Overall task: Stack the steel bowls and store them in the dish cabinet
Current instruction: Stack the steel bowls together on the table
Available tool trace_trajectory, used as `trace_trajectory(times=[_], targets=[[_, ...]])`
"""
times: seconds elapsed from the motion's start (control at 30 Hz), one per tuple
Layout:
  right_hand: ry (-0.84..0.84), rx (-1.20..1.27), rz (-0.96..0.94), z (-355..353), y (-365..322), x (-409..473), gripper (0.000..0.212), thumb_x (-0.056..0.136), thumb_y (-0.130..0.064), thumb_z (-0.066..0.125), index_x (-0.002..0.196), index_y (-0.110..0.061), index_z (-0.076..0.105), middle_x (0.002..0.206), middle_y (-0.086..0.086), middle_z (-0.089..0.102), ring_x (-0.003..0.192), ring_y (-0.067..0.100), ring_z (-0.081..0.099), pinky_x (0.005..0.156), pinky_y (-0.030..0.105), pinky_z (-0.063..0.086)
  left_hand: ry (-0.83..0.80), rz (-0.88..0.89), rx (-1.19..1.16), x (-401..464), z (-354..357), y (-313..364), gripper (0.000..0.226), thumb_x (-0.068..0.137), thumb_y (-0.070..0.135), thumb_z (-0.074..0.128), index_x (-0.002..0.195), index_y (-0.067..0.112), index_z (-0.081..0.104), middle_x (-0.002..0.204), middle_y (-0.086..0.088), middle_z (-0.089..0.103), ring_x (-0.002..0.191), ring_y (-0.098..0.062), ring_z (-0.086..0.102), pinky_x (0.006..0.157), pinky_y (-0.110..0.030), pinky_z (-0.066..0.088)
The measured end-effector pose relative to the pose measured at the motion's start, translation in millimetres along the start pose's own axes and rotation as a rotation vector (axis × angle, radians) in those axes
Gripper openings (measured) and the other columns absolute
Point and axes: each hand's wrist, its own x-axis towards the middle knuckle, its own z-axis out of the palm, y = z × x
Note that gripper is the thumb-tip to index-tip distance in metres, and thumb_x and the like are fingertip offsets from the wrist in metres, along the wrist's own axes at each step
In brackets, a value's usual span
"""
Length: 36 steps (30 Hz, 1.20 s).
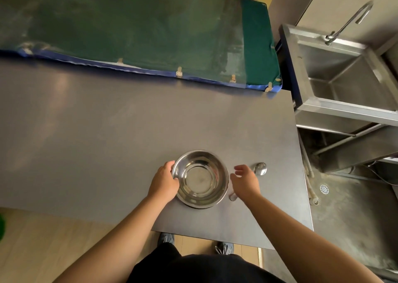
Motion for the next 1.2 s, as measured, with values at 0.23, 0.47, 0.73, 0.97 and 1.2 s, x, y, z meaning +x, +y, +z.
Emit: trace_trajectory(times=[0.23, 0.47, 0.73, 0.97, 1.2], targets=[[0.055, 0.029, 0.365, -20, 21, 41, 0.035, 0.082, -0.009, 0.059, 0.113, 0.006, 0.062, 0.085, 0.019, 0.072, 0.062, 0.032, 0.070, 0.075, 0.050, 0.066, 0.004, 0.001, 0.047, 23, -1, 19, 0.064, 0.087, 0.000, 0.045, 0.147, 0.022, 0.045, 0.140, -0.006, 0.056, 0.125, -0.027, 0.054, 0.102, -0.036, 0.045], [0.005, -0.024, 0.382, -18, 32, 49, 0.022, 0.085, -0.005, 0.055, 0.102, 0.005, 0.065, 0.086, 0.022, 0.075, 0.075, 0.038, 0.076, 0.076, 0.052, 0.066, 0.033, 0.015, -0.082, 43, 4, 42, 0.055, 0.077, -0.003, 0.045, 0.125, 0.016, 0.064, 0.115, -0.008, 0.064, 0.099, -0.034, 0.064, 0.080, -0.044, 0.058], [0.067, 0.057, 0.229, -27, 30, 44, 0.016, 0.088, -0.010, 0.056, 0.088, -0.002, 0.069, 0.093, 0.025, 0.075, 0.084, 0.039, 0.074, 0.081, 0.054, 0.063, 0.002, 0.010, -0.141, 58, 10, 52, 0.051, 0.075, -0.003, 0.046, 0.119, 0.016, 0.065, 0.092, 0.005, 0.057, 0.088, -0.035, 0.066, 0.070, -0.050, 0.061], [0.068, -0.045, -0.070, -29, 4, 24, 0.007, 0.089, -0.018, 0.059, 0.084, -0.017, 0.054, 0.079, 0.004, 0.065, 0.074, 0.032, 0.067, 0.058, 0.033, 0.054, -0.014, -0.014, -0.153, 59, 14, 48, 0.055, 0.078, -0.003, 0.048, 0.125, 0.020, 0.063, 0.102, 0.002, 0.061, 0.090, -0.033, 0.067, 0.071, -0.048, 0.062], [-0.037, -0.252, -0.284, -2, -17, 14, 0.003, 0.089, -0.021, 0.061, 0.092, -0.019, 0.060, 0.078, -0.006, 0.060, 0.068, 0.017, 0.055, 0.055, 0.028, 0.040, -0.024, 0.002, -0.186, 55, 14, 44, 0.043, 0.078, 0.003, 0.052, 0.112, 0.025, 0.065, 0.094, 0.001, 0.067, 0.081, -0.030, 0.070, 0.064, -0.049, 0.062]])
